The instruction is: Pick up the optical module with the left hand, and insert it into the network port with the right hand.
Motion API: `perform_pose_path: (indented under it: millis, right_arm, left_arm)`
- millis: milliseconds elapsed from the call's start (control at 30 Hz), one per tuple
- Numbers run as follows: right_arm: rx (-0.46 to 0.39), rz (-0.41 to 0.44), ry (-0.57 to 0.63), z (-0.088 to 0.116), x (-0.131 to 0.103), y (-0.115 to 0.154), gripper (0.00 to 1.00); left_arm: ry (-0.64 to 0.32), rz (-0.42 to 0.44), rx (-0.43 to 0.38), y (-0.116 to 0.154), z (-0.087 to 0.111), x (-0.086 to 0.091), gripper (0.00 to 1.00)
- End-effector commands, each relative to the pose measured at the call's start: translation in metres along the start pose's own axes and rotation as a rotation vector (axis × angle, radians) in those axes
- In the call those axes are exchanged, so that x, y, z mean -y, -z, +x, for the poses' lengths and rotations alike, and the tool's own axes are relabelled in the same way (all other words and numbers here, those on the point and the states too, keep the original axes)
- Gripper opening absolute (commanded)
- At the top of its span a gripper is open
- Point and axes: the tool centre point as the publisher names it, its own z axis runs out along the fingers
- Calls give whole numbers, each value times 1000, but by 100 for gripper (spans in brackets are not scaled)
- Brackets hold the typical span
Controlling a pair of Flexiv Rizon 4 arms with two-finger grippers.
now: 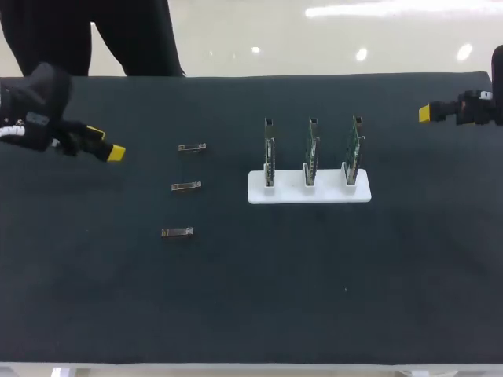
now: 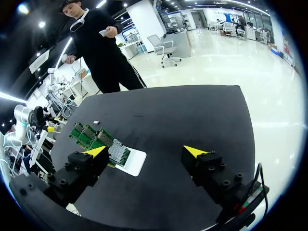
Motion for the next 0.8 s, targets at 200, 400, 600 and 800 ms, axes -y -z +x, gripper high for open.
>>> perform_pose_path:
  millis: [200, 400, 600, 800]
  right_arm:
    - [0, 6, -1, 0, -1, 1, 100]
    - [0, 6, -1, 0, -1, 1, 100]
    - [0, 6, -1, 0, -1, 1, 100]
    - [0, 6, -1, 0, -1, 1, 100]
  left_arm:
    - [-493, 27, -280, -13, 5, -5, 100]
    - [-407, 21, -207, -11, 9, 3, 100]
    - [-407, 21, -207, -11, 9, 3, 100]
    - [-468, 17, -232, -15, 9, 5, 100]
